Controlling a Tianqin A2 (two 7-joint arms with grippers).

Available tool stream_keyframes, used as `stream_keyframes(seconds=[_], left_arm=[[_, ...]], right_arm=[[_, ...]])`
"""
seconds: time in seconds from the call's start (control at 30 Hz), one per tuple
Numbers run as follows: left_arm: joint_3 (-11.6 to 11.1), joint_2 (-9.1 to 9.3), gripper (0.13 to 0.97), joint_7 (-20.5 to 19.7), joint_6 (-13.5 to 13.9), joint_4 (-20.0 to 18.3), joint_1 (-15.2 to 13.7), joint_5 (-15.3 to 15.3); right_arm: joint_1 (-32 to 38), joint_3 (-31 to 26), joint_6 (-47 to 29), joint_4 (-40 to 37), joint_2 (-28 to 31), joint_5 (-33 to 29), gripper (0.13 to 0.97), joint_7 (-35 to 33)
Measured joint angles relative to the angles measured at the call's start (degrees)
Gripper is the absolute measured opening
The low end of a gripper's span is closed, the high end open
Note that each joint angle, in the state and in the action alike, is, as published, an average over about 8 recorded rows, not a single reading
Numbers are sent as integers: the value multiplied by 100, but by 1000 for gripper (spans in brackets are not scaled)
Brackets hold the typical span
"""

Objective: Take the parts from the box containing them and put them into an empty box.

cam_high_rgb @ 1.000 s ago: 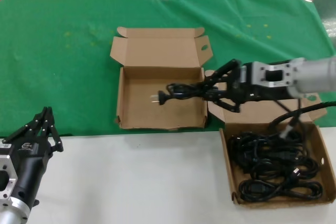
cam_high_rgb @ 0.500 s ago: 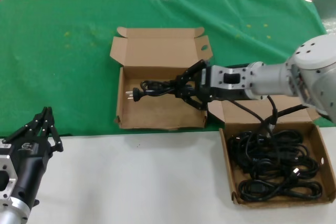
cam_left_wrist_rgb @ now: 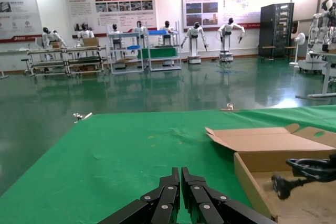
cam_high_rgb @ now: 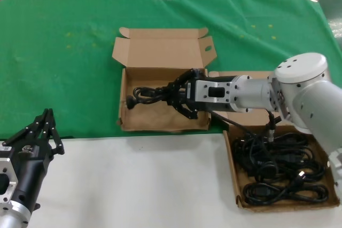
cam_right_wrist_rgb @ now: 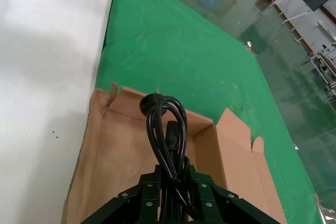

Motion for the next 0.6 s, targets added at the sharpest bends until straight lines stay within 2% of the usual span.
stream_keyframes(seconds=[0.27, 0.6], left_arm=[[0, 0, 168, 0, 0, 0, 0, 0], [0, 0, 168, 0, 0, 0, 0, 0]], right_arm=[[-107, 115, 274, -92, -79, 52, 267, -364], [-191, 255, 420, -123, -55, 123, 382, -678]])
